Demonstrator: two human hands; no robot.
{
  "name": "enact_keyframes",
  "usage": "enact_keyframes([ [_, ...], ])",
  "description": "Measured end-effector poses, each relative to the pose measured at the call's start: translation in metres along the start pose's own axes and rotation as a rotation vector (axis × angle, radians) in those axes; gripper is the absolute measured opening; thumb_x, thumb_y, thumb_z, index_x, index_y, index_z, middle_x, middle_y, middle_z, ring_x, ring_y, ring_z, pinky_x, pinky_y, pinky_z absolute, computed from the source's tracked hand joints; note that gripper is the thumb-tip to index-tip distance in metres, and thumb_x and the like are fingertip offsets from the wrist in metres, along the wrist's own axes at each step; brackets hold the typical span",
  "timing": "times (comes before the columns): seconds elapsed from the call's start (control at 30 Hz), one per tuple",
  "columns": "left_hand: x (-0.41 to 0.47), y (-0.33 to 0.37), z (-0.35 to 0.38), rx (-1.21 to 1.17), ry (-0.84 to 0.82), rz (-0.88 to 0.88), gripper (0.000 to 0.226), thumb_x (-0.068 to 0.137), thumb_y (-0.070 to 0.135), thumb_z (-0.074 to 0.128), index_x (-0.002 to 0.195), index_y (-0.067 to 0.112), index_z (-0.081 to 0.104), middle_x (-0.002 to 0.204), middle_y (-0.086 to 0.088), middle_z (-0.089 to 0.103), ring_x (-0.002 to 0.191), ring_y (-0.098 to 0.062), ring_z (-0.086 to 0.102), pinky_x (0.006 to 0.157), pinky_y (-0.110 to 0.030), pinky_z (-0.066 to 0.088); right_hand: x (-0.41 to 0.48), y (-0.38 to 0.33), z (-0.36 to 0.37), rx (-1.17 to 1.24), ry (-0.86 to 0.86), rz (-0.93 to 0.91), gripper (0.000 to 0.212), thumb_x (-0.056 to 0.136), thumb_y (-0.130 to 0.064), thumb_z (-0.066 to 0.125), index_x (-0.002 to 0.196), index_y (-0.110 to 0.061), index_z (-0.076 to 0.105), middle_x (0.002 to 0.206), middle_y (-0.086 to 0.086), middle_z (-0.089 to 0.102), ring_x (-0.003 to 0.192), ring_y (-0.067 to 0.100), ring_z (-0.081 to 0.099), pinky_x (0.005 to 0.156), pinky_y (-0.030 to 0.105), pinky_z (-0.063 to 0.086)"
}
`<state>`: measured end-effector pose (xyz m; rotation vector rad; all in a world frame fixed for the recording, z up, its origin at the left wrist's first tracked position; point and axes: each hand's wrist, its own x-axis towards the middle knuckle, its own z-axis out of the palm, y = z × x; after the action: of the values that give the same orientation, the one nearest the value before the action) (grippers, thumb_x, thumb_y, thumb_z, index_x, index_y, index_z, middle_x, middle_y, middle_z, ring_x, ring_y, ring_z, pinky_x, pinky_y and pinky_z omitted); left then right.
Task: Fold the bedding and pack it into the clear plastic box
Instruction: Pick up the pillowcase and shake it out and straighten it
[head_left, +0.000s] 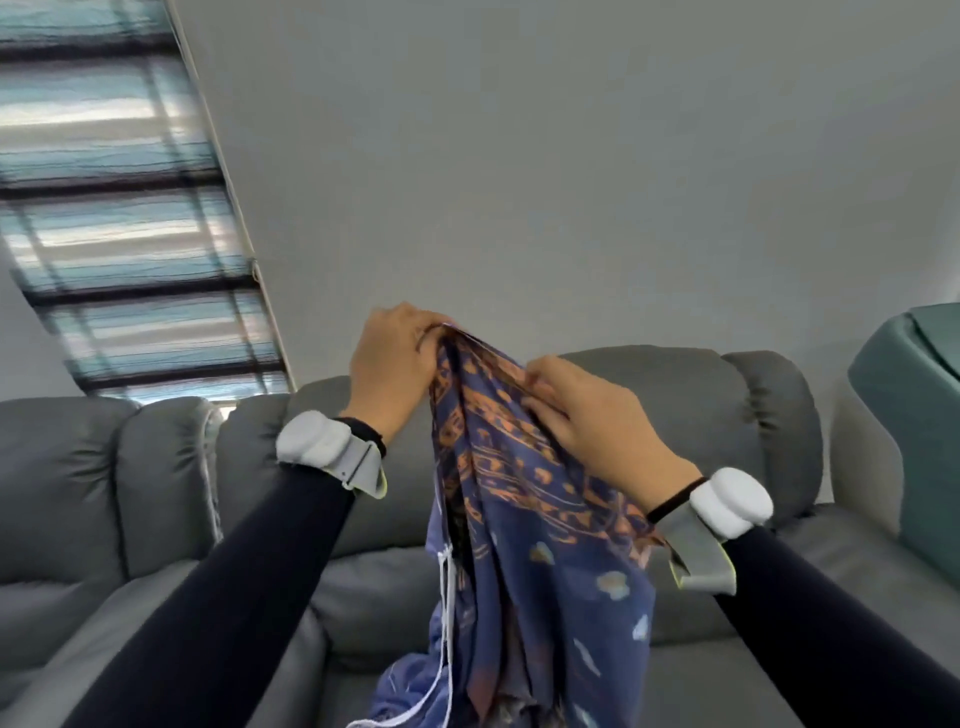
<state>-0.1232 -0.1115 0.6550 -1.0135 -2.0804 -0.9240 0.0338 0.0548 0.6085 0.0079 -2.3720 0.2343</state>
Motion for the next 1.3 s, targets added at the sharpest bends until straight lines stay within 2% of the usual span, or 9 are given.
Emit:
enact_keyframes([
  [0.23, 0.032, -0.032, -0.03, -0.126, 0.023, -0.269, 0.023, 0.085, 0.017, 0.051, 0.091, 0.014, 0.074, 0.085, -0.011, 0.074, 0.074, -0.028, 0.071, 0.074, -0.042, 0.058, -0.027, 0.013, -0.005, 0.006, -0.173, 0.129, 0.021, 0.095, -0.03, 0.052, 0.114, -0.024, 0.046, 0.113, -0.004, 0.062, 0.1, 0.028, 0.06, 0.068, 0.037, 0.043],
  [0.37, 0.031, -0.041, -0.033, 0.037, 0.107, -0.263, 0.023, 0.088, 0.009, 0.049, 0.094, 0.007, 0.071, 0.096, -0.014, 0.072, 0.092, -0.033, 0.065, 0.083, -0.036, 0.05, -0.018, 0.026, -0.024, 0.043, -0.173, 0.184, 0.032, 0.086, -0.021, 0.062, 0.112, -0.023, 0.046, 0.1, 0.005, 0.063, 0.096, 0.034, 0.06, 0.071, 0.041, 0.048],
  [0.7, 0.005, -0.08, -0.039, 0.181, -0.023, -0.339, 0.023, 0.088, 0.001, 0.05, 0.097, 0.002, 0.071, 0.099, -0.019, 0.071, 0.096, -0.036, 0.063, 0.085, -0.036, 0.045, 0.002, 0.083, -0.064, 0.081, -0.29, 0.488, 0.014, 0.077, -0.019, 0.077, 0.078, -0.006, 0.071, 0.046, -0.002, 0.059, 0.043, 0.005, 0.057, 0.043, 0.015, 0.036],
  [0.77, -0.004, -0.078, -0.031, 0.133, -0.097, -0.358, 0.019, 0.086, 0.0, 0.052, 0.093, 0.004, 0.07, 0.093, -0.017, 0.072, 0.089, -0.033, 0.066, 0.081, -0.032, 0.047, 0.011, 0.095, -0.067, 0.171, -0.158, 0.611, 0.017, 0.081, -0.013, 0.071, 0.08, 0.003, 0.069, 0.038, 0.0, 0.057, 0.035, 0.005, 0.056, 0.038, 0.015, 0.039],
  [0.93, 0.023, -0.065, -0.025, -0.051, -0.139, -0.434, 0.009, 0.088, 0.009, 0.052, 0.084, 0.013, 0.058, 0.088, -0.022, 0.069, 0.076, -0.035, 0.068, 0.075, -0.046, 0.057, 0.08, 0.109, -0.094, 0.034, 0.133, 0.724, 0.03, 0.092, -0.015, 0.054, 0.104, 0.012, 0.057, 0.109, 0.038, 0.059, 0.106, 0.046, 0.056, 0.081, 0.043, 0.041],
  [1.03, 0.08, -0.029, -0.061, -0.083, 0.106, -0.438, 0.018, 0.089, 0.006, 0.042, 0.104, 0.006, 0.052, 0.107, -0.027, 0.062, 0.097, -0.039, 0.061, 0.084, -0.041, 0.05, 0.136, 0.081, -0.137, 0.19, 0.484, 0.611, 0.034, 0.098, -0.014, 0.04, 0.121, 0.009, 0.047, 0.118, 0.025, 0.06, 0.113, 0.036, 0.055, 0.088, 0.038, 0.039],
  [1.1, 0.119, 0.003, -0.095, -0.079, 0.348, -0.306, 0.044, 0.089, 0.01, 0.035, 0.128, -0.01, 0.037, 0.118, -0.025, 0.056, 0.109, -0.036, 0.054, 0.098, -0.04, 0.04, 0.162, 0.051, -0.17, 0.34, 0.901, 0.387, 0.038, 0.097, -0.01, 0.034, 0.13, 0.01, 0.037, 0.11, 0.005, 0.057, 0.102, 0.0, 0.058, 0.085, 0.019, 0.04],
  [1.2, 0.142, 0.038, -0.127, -0.084, 0.641, -0.07, 0.064, 0.091, 0.018, 0.027, 0.139, -0.021, 0.01, 0.115, 0.004, 0.045, 0.098, 0.008, 0.042, 0.111, -0.028, 0.032, 0.173, 0.028, -0.185, 0.295, 1.293, 0.123, 0.045, 0.091, -0.004, 0.037, 0.128, 0.02, 0.034, 0.115, 0.002, 0.051, 0.1, -0.016, 0.047, 0.09, 0.0, 0.032],
  [1.3, 0.134, 0.045, -0.13, -0.079, 0.728, 0.094, 0.054, 0.096, 0.007, 0.03, 0.137, -0.025, 0.013, 0.102, 0.027, 0.023, 0.102, 0.038, 0.021, 0.105, 0.001, 0.01, 0.157, 0.024, -0.162, 0.427, 1.162, 0.1, 0.038, 0.082, 0.0, 0.036, 0.12, 0.005, 0.037, 0.103, -0.004, 0.055, 0.087, -0.012, 0.053, 0.087, 0.013, 0.043],
])
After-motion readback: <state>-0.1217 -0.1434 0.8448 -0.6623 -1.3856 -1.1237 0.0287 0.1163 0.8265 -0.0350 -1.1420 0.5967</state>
